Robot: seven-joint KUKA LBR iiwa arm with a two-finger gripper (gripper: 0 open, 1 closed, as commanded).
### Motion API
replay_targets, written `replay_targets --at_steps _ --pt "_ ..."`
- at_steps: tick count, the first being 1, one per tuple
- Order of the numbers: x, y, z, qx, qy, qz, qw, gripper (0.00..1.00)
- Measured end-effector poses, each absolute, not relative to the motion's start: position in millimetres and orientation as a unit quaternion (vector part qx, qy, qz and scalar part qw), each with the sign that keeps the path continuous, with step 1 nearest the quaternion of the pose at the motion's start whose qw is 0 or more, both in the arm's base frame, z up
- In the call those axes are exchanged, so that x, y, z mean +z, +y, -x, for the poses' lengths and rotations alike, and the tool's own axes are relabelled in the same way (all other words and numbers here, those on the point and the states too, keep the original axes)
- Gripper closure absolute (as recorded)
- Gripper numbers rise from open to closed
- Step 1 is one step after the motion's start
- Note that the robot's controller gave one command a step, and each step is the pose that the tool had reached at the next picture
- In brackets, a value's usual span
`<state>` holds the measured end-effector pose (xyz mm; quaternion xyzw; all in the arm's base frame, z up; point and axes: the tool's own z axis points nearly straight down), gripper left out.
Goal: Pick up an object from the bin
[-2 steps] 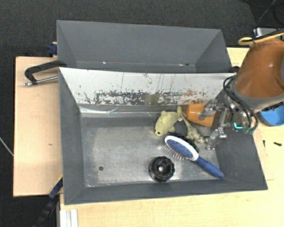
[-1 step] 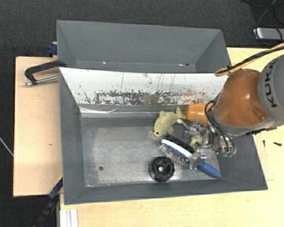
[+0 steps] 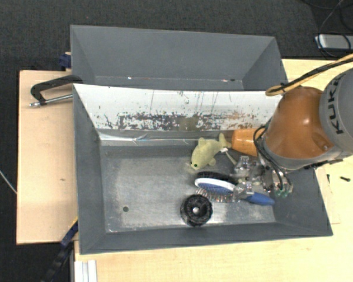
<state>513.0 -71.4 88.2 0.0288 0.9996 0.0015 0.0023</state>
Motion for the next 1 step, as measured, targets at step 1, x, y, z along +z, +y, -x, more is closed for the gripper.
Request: replay_targets --at_steps 1 --pt "209.9 -47.7 -523.7 0.000 1.000 -0.024 0.007 1.00"
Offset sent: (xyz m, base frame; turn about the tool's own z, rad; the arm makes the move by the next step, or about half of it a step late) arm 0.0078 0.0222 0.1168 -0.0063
